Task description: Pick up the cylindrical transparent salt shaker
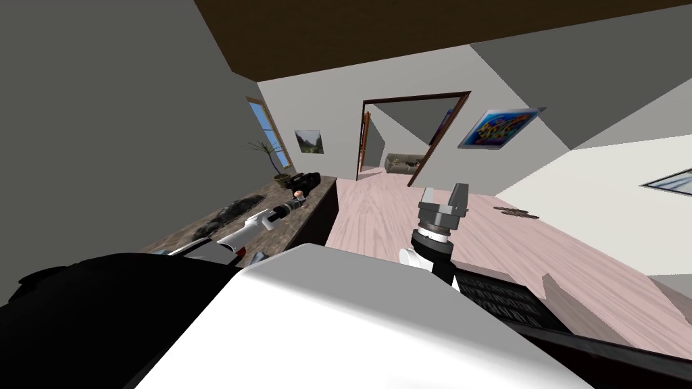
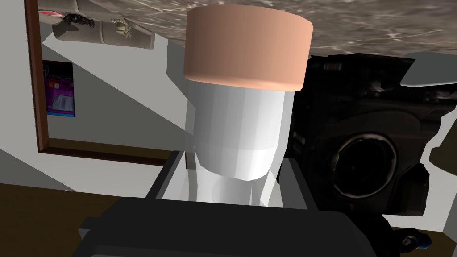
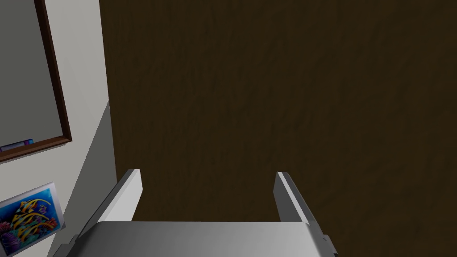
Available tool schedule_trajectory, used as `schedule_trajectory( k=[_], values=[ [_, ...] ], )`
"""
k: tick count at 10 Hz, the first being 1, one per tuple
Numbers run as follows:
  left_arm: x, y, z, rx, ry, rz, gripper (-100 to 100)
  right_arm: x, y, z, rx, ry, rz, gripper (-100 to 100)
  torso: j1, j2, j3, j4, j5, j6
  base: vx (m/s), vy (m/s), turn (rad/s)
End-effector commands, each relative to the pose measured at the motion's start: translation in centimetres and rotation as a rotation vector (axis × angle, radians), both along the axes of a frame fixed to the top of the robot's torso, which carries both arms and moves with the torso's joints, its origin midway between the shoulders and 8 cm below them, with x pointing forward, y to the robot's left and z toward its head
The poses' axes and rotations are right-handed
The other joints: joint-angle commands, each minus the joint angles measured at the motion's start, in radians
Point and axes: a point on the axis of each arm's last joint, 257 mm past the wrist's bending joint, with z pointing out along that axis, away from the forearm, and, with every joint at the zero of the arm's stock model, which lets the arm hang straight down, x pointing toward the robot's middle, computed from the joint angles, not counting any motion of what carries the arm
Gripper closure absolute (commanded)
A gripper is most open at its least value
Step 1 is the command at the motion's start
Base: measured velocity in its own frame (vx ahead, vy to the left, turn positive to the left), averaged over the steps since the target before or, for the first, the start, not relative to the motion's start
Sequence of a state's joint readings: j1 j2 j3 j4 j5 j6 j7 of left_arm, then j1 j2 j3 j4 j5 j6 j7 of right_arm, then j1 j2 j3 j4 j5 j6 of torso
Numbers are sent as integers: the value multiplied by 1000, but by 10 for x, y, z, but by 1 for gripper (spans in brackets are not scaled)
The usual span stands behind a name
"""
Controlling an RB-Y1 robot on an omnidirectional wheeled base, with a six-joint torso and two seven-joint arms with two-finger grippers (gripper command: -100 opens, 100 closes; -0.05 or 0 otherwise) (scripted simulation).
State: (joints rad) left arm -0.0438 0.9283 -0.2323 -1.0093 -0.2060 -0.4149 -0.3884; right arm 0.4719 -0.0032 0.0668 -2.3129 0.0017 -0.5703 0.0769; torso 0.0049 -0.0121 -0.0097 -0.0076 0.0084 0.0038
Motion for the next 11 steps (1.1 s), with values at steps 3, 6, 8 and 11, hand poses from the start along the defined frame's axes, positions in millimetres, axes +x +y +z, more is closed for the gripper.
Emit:
schedule_trajectory(
  k=[3,6,8,11],
  values=[
    [-18,-11,-9,-12,12,-5,100,0,0,0,0,0,0,0,2,0,-2,-3,2,-2,15,24,-27],
    [-32,-11,-12,-17,13,19,100,0,0,0,0,0,0,0,2,0,-3,-5,6,-1,13,25,-70],
    [-39,-6,-8,-13,2,53,100,0,0,0,0,0,0,0,3,0,-4,-7,8,-3,19,30,-56],
    [-57,-8,-6,-14,-1,71,100,0,0,0,0,0,0,0,4,0,-4,-8,9,-4,20,38,-71]
  ],
)
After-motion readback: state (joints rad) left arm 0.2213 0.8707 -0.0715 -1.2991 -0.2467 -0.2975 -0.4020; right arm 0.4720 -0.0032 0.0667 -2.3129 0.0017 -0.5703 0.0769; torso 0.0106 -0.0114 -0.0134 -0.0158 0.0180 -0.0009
